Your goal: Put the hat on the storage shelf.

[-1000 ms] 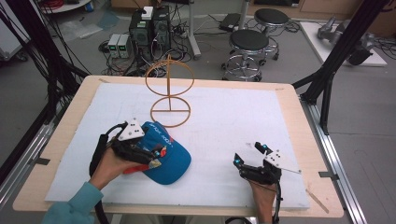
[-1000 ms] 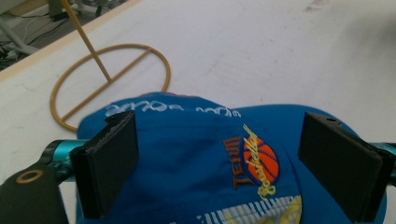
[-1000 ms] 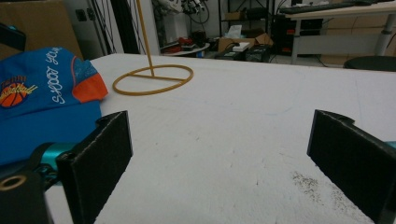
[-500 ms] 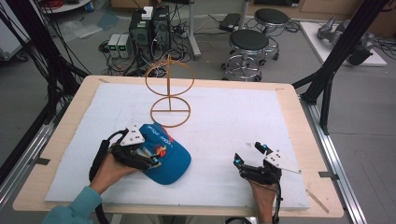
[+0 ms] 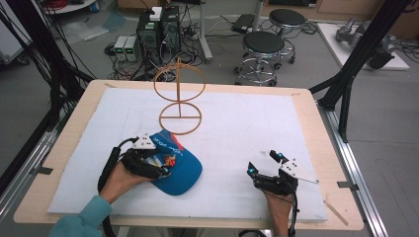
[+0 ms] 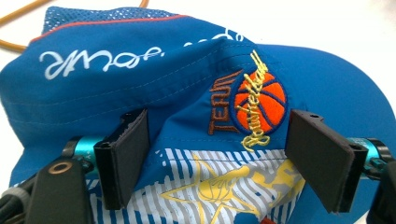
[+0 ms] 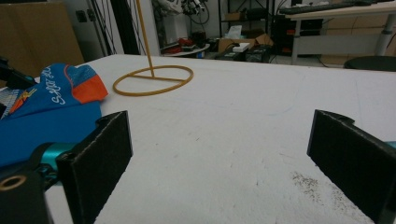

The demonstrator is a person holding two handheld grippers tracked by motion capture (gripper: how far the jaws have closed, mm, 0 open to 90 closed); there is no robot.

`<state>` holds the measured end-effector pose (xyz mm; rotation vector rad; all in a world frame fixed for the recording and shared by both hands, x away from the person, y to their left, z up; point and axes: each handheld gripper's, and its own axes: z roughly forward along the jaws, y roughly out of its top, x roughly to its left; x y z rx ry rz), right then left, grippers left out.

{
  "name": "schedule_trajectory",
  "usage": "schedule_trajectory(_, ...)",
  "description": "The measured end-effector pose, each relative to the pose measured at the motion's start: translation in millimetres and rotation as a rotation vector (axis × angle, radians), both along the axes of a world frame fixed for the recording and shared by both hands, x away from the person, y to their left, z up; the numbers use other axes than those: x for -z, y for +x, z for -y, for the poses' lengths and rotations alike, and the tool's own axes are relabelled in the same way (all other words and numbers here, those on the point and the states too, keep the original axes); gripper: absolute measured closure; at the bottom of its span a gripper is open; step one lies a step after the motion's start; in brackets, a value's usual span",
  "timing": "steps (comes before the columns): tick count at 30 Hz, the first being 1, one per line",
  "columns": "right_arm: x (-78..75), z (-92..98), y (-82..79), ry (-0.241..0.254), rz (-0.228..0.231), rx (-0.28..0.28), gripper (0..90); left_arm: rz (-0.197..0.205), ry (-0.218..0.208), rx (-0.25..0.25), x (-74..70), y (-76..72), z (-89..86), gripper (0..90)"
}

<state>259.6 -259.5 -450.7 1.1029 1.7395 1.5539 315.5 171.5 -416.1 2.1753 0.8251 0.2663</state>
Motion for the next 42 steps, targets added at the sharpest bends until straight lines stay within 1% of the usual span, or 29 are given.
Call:
schedule_trajectory(1,0.1,0.1,0.1,-0.001,0.001,0.000,5.6,-0.005,-0.013,0.001,-0.2,0.0,0.3,20.5)
schedule_trajectory(2,0.1,0.1,0.1,0.000,0.000,0.000,5.6,-0.014,-0.038,0.007,-1.1,0.0,1.3,17.7)
schedule_trajectory(3,0.0,0.2,0.2,-0.001,0.001,0.000,5.6,-0.011,-0.049,0.005,-2.3,-1.0,2.9,16.5)
schedule_trajectory(4,0.1,0.2,0.2,0.000,0.000,0.000,5.6,0.002,-0.045,0.014,-3.1,-1.4,4.1,16.3)
schedule_trajectory(5,0.1,0.3,0.2,0.000,0.000,0.000,5.6,0.004,-0.045,0.016,-3.1,-1.3,5.2,16.3)
schedule_trajectory(7,0.0,0.1,0.2,0.000,0.001,0.000,5.6,-0.010,-0.061,0.013,-2.5,-0.8,6.9,14.1)
schedule_trajectory(9,0.1,0.1,0.3,0.000,0.001,0.000,5.6,-0.008,-0.063,0.016,-3.3,-1.1,7.8,13.5)
schedule_trajectory(11,0.1,0.2,0.3,0.000,0.000,0.000,5.6,-0.005,-0.056,0.014,-2.5,-0.9,9.7,13.6)
schedule_trajectory(12,0.0,0.1,0.3,-0.001,0.001,0.001,5.6,-0.009,-0.044,0.015,-1.6,-0.4,10.9,13.5)
schedule_trajectory(14,0.1,0.0,0.3,-0.003,0.002,0.002,5.6,-0.020,-0.034,0.019,0.6,0.6,13.8,13.6)
schedule_trajectory(15,0.1,-0.1,0.3,-0.002,0.002,0.002,5.6,-0.023,-0.034,0.025,1.7,1.3,15.0,14.1)
schedule_trajectory(16,0.0,0.0,0.3,-0.004,0.002,0.001,5.6,-0.029,-0.048,0.029,1.9,1.7,15.3,15.3)
schedule_trajectory(17,0.0,0.1,0.3,-0.003,0.001,0.001,5.6,-0.030,-0.053,0.031,2.1,1.9,15.5,17.4)
schedule_trajectory(19,0.1,0.0,0.3,-0.002,0.001,0.002,5.6,-0.044,-0.057,0.038,2.0,2.6,15.0,19.5)
schedule_trajectory(20,0.0,0.1,0.3,-0.002,0.000,0.001,5.6,-0.054,-0.070,0.039,2.2,2.4,14.9,21.8)
schedule_trajectory(22,0.0,0.1,0.2,-0.001,-0.001,0.002,5.6,-0.060,-0.072,0.055,1.4,2.3,14.0,28.7)
schedule_trajectory(23,0.0,0.1,0.3,-0.002,0.000,0.001,5.6,-0.062,-0.081,0.060,1.6,1.9,14.3,31.7)
schedule_trajectory(24,0.1,0.0,0.3,-0.002,0.001,0.002,5.6,-0.060,-0.079,0.068,1.3,1.9,14.1,35.3)
schedule_trajectory(25,0.0,0.0,0.3,-0.002,0.001,0.002,5.6,-0.059,-0.083,0.066,1.4,1.5,14.5,39.0)
schedule_trajectory(27,0.1,-0.1,0.3,-0.002,0.002,0.002,5.6,-0.068,-0.093,0.079,1.9,1.7,15.3,45.4)
schedule_trajectory(33,0.1,-0.1,0.3,-0.003,0.002,0.002,5.6,-0.102,-0.119,0.093,2.7,2.7,13.8,57.2)
schedule_trajectory(34,0.0,0.0,0.2,-0.003,0.002,0.001,5.6,-0.110,-0.127,0.093,2.9,2.7,14.1,60.9)
schedule_trajectory(35,0.0,0.0,0.2,-0.003,0.002,0.001,5.6,-0.114,-0.128,0.093,2.8,2.7,13.9,60.9)
schedule_trajectory(36,0.0,0.0,0.3,-0.002,0.002,0.000,5.6,-0.116,-0.131,0.093,2.5,2.5,13.8,65.2)
schedule_trajectory(37,0.0,0.0,0.3,-0.002,0.002,0.000,5.6,-0.116,-0.131,0.102,2.1,2.4,13.7,65.2)
schedule_trajectory(38,0.0,0.1,0.3,-0.001,0.001,0.001,5.6,-0.105,-0.124,0.099,1.3,1.1,14.0,69.7)
schedule_trajectory(39,0.1,0.1,0.2,0.000,0.001,0.001,5.6,-0.089,-0.119,0.101,0.7,0.3,14.4,76.0)
schedule_trajectory(42,0.1,0.2,0.2,0.000,0.000,0.000,5.6,-0.080,-0.122,0.100,-0.6,-0.8,14.5,80.6)
